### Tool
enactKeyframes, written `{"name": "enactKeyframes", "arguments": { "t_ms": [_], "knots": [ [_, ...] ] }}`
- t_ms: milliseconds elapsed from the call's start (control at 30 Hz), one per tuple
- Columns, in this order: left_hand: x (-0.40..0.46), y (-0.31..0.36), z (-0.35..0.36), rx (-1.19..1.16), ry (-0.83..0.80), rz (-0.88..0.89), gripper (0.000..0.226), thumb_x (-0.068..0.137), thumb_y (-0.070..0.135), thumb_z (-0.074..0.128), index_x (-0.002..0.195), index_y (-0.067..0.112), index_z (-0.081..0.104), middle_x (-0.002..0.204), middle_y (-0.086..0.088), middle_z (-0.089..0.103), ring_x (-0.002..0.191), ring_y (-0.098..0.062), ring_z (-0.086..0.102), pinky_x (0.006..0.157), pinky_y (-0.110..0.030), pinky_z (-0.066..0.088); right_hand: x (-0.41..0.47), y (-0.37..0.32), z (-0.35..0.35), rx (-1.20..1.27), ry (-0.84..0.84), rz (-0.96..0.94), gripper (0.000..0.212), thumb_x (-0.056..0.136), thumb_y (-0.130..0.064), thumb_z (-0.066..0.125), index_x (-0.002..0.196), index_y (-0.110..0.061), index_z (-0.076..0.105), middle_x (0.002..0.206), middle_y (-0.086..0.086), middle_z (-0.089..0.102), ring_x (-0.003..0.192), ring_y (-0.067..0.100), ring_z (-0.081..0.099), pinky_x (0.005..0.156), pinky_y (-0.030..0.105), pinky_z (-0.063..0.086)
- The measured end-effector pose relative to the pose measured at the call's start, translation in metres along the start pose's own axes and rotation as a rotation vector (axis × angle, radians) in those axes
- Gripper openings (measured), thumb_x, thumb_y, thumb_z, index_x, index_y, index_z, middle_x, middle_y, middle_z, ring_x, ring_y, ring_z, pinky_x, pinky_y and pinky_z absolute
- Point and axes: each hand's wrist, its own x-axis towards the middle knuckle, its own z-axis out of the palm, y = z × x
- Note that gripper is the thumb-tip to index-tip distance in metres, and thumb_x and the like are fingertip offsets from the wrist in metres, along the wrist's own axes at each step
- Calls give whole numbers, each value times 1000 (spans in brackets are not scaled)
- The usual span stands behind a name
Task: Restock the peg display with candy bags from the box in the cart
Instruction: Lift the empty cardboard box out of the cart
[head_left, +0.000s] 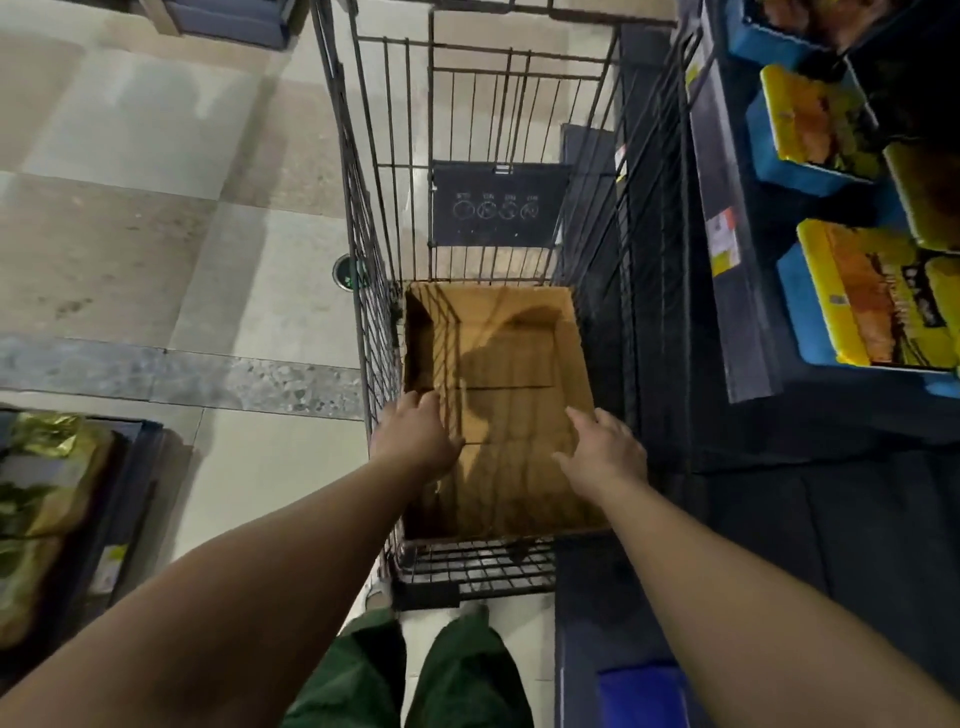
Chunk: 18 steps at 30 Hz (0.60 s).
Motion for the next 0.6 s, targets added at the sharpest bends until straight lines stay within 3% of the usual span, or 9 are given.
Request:
{"name": "enactKeyframes", "arguments": {
  "t_ms": [200, 367, 500, 600],
  "knots": [
    [31, -4, 33, -55, -6, -181, 84, 88, 43, 69, 154, 18, 25, 160, -13, 27, 145, -36, 28, 118, -48, 30, 59, 21, 18, -27, -72, -29, 77, 92, -49, 60, 156, -31, 19, 162, 7, 21, 148, 29, 22, 119, 46, 25],
    [61, -12, 59, -209, 10, -335, 102, 83, 42, 74, 158, 14, 11, 156, -16, 33, 143, -36, 33, 118, -48, 30, 109, 34, 42, 50, -119, 49, 95, 90, -44, 66, 158, -29, 2, 163, 9, 16, 145, 33, 27, 113, 47, 35],
    [84, -18, 73, -332, -1, -471, 101, 81, 38, 77, 154, 8, 14, 149, -19, 43, 140, -38, 39, 115, -52, 35, 136, 39, 57, 167, -154, 143, 105, 90, -35, 69, 157, -25, -10, 156, 14, 29, 133, 34, 45, 102, 43, 44],
    [97, -20, 78, -369, -30, -559, 101, 78, 43, 79, 152, 8, 21, 146, -19, 45, 136, -38, 43, 112, -52, 39, 147, 41, 65, 236, -172, 228, 108, 89, -31, 72, 157, -22, -11, 155, 16, 28, 132, 34, 46, 100, 45, 45]
  ]
}}
